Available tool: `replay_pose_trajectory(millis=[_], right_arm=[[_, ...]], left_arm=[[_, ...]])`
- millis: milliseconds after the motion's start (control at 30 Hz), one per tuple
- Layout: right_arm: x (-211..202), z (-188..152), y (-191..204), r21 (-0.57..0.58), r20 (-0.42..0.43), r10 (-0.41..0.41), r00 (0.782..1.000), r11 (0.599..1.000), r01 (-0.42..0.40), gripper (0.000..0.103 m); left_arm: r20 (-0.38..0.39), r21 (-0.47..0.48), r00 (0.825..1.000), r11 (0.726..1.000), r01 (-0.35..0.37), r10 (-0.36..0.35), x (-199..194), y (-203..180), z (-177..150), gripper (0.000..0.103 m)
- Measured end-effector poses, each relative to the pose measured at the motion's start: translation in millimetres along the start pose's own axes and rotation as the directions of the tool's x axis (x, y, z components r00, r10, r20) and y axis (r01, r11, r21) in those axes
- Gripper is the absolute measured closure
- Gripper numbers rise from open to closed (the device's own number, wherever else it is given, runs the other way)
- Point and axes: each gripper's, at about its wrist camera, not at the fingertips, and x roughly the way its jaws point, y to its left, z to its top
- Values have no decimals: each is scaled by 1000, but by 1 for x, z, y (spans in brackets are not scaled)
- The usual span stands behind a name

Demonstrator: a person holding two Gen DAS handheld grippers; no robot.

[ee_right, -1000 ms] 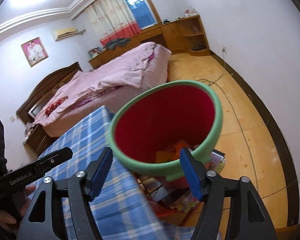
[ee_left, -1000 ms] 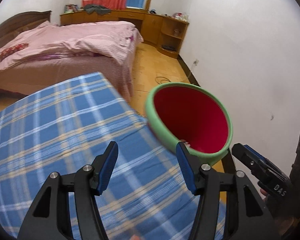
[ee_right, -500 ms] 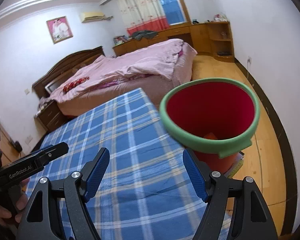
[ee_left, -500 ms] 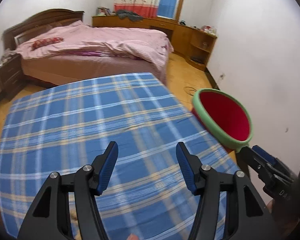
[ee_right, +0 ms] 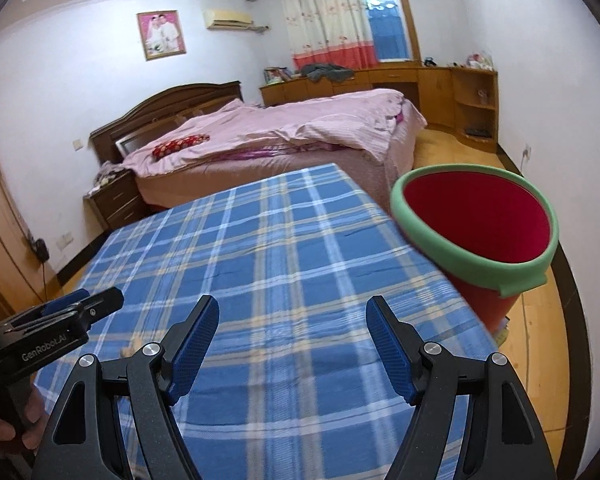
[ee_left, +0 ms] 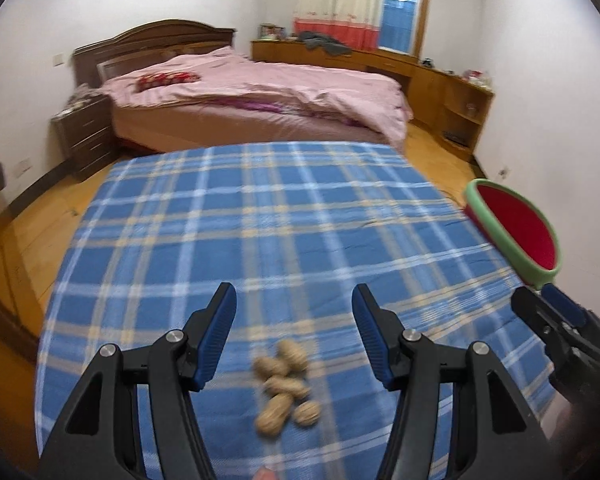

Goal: Collect trash

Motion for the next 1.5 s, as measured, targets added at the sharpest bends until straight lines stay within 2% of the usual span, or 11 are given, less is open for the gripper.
replay_pose_trajectory(millis=[33, 200, 400, 1500], right_arm=[[1, -3, 4, -11, 2, 0, 1000, 1000, 0, 18], [1, -12, 14, -41, 25, 5, 1000, 999, -4, 18], [-2, -22, 20, -63, 78, -7, 997, 998, 12, 18], [1, -29, 16, -70, 61, -9, 998, 997, 13, 18]], left_arm=[[0, -4, 1000, 1000, -7, 7, 0, 2, -3, 43], [38, -25, 996, 997, -76, 77, -3, 14, -22, 43], [75, -22, 990, 993, -116, 117, -5, 18, -33, 43], [87, -36, 990, 993, -109, 112, -3, 17, -38, 43]])
